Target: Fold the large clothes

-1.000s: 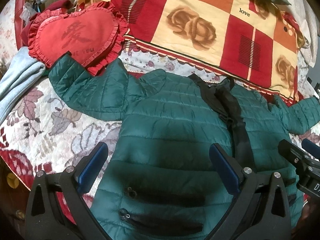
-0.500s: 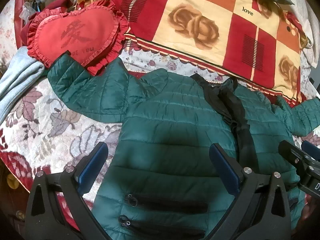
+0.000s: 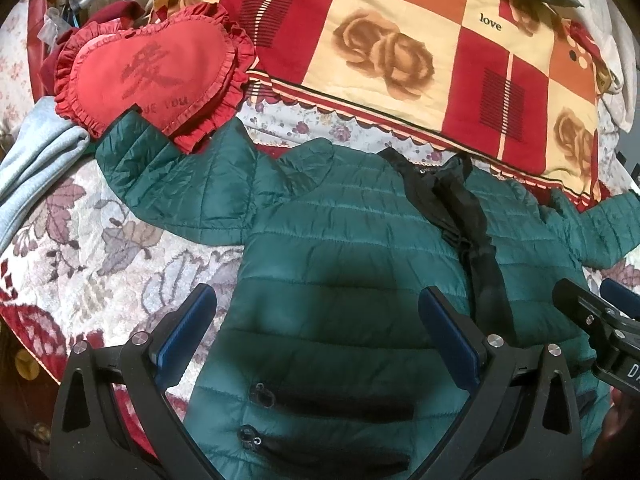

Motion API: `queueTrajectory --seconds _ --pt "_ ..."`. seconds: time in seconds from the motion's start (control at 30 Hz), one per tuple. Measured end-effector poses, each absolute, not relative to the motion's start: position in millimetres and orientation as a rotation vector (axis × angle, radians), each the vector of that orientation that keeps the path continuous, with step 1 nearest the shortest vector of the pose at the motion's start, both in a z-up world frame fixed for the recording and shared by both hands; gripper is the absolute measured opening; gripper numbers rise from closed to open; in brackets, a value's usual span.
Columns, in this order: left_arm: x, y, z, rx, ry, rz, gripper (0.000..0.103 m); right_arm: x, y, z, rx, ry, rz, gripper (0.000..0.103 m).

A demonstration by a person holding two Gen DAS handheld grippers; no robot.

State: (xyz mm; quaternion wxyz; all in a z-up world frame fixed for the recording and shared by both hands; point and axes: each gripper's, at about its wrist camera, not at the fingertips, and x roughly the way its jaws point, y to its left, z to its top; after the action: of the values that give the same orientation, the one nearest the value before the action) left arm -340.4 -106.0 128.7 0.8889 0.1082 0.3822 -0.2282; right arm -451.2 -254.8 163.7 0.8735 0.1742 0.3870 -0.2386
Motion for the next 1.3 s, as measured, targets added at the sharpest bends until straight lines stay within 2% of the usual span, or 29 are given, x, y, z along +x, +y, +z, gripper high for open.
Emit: queueTrajectory --seconds 0.9,1.3 --pt "-321.0 -92.3 122.8 0.233 0.82 -0.458 0.102 -452.7 -269.7 155.4 0.369 0.812 -0.528 0.103" --pt "-235.0 -31.0 127.6 0.166 0.847 -0.274 0.102 -450.2 -273.6 148.3 0.384 0.833 -0.512 0.103"
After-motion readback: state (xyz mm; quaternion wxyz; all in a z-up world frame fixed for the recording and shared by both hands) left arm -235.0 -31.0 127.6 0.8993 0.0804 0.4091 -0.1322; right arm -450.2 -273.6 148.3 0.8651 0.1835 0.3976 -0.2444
